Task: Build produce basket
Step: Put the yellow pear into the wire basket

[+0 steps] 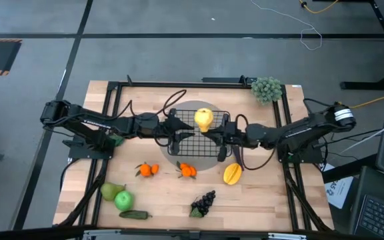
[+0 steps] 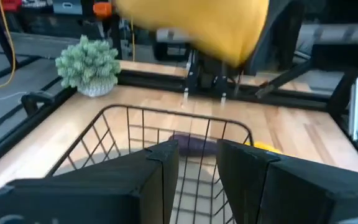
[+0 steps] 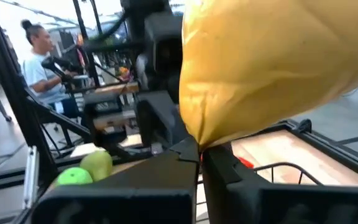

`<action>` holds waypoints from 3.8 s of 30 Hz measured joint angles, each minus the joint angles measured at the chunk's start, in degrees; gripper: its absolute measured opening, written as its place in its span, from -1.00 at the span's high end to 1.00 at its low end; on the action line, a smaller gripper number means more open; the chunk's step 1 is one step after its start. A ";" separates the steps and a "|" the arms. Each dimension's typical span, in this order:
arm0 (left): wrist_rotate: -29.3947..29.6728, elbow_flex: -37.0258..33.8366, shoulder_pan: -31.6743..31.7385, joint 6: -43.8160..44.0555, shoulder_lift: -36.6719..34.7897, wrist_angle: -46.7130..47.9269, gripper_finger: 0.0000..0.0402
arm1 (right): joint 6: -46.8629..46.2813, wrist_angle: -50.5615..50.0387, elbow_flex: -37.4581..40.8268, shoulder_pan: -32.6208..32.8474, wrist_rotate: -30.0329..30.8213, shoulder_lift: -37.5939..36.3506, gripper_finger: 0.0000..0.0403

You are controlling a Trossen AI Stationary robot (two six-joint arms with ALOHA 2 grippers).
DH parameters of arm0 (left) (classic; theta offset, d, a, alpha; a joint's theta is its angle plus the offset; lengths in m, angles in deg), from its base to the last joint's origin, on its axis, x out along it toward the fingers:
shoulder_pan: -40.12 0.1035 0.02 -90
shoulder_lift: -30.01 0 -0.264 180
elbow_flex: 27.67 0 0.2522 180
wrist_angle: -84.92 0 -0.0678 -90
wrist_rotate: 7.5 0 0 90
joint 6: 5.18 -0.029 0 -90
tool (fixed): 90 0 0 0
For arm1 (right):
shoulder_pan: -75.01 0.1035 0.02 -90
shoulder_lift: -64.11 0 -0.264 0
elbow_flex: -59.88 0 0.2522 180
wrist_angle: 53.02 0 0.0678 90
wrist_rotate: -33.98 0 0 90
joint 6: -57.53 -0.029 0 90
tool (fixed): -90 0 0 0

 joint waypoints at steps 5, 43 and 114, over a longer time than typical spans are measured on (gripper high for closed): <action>-2.82 0.00 -0.48 0.00 0.00 -0.65 0.52 | 0.16 0.14 -1.82 -0.89 0.04 2.39 1.00; -2.36 0.04 -0.40 1.49 1.41 -6.08 0.23 | 1.17 1.23 -2.44 -0.81 -2.02 3.19 1.00; -0.44 -0.02 -0.55 -0.37 2.32 -8.95 1.00 | -0.14 0.47 -2.44 -0.79 -5.11 3.17 0.36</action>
